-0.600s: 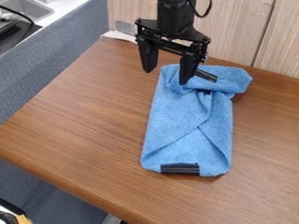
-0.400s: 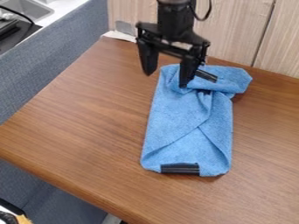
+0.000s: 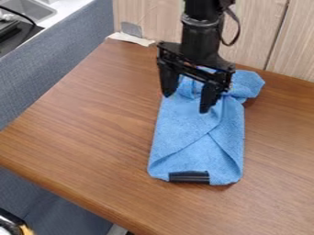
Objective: Fold the cloth from bottom left to top right
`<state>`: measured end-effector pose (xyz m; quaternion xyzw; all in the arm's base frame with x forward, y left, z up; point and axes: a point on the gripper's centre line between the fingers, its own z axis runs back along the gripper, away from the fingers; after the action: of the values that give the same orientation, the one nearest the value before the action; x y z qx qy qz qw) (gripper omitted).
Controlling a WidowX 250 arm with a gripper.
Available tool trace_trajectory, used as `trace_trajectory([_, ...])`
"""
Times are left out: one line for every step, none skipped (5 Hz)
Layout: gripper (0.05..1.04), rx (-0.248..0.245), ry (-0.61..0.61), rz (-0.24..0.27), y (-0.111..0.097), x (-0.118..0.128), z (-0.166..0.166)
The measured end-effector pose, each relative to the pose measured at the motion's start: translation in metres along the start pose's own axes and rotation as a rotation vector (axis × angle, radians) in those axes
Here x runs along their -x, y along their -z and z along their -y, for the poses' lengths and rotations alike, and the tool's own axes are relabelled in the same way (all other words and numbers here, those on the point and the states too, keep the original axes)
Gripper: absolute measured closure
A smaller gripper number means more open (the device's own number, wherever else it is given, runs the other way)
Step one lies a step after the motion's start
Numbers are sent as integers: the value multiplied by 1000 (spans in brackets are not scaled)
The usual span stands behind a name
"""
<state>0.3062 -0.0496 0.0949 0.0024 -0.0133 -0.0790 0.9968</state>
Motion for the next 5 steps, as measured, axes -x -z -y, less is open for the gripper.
trace_trajectory([85,3,66,20,0,22,7])
trace_trajectory([85,5,134,-7,10,47,20])
trace_trajectory([85,8,221,-7,15,65,40])
trace_trajectory([85,41,380,-24,29,76,59])
trace_trajectory([85,28,476,-88,48,80,67])
